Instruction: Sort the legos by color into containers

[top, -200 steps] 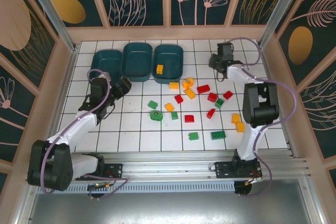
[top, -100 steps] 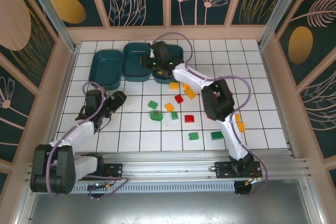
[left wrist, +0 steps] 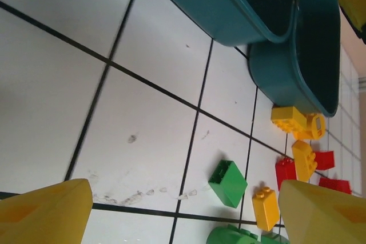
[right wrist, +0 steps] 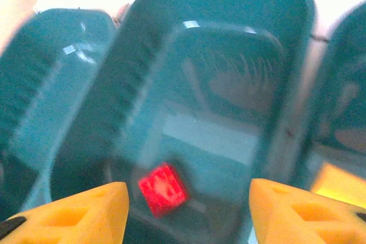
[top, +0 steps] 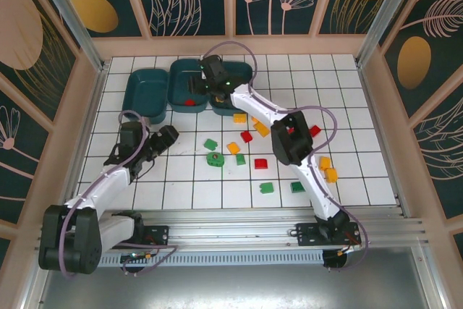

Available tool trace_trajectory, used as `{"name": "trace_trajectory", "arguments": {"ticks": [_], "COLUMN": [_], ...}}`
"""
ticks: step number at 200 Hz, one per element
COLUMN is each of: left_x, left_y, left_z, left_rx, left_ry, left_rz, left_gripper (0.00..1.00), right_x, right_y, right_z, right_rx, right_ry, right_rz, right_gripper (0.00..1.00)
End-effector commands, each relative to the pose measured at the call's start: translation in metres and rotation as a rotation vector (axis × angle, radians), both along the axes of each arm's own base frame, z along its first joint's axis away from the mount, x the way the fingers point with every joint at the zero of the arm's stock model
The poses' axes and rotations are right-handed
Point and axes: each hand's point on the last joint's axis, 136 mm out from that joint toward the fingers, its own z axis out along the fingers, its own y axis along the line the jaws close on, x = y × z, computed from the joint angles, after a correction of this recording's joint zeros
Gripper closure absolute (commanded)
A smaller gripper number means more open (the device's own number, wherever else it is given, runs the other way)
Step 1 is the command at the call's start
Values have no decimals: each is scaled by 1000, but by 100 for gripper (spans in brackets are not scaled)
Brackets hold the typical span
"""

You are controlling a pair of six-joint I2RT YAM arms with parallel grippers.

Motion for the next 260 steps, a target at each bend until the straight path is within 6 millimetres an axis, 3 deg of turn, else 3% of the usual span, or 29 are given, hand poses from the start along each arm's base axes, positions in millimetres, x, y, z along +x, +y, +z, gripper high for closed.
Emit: {"name": "trace_trajectory", "arguments": {"ticks": [1,26,58,100,135,183,187,195,260], "left_x": [-5,-15,-21,-2,3,0,0,-2,-41], "left_y": [-27,-61,-70,-82,-113,-109,-109,-108,-109], "left_z": [3,-19,-28,-25,-51,-68,-69,-71,-56], "left_rx": [80,82,10,-19,-19,46,52,59,3], "left_ry": [-6,64,162,286,412,458,461,471,566], "left_rz": [-73,-125,14,112,53,96,96,99,118], "left_gripper": [16,18,24,26,42,41,42,42,36], "right_x": [-22,-57,-93,-121,-125,-135,-131,-131,-128], "right_y": [-32,-92,-166,-214,-238,-246,-257,-259,-265], "right_z": [59,44,22,3,3,9,9,9,16], "right_rx": [-1,-41,-51,-61,-40,-22,-24,-24,-17], "right_ry": [-132,-130,-92,-71,-75,-110,-109,-112,-125], "right_rz": [-28,-107,-215,-279,-321,-325,-354,-357,-364], "right_gripper": [41,39,38,38,37,37,37,37,36]}}
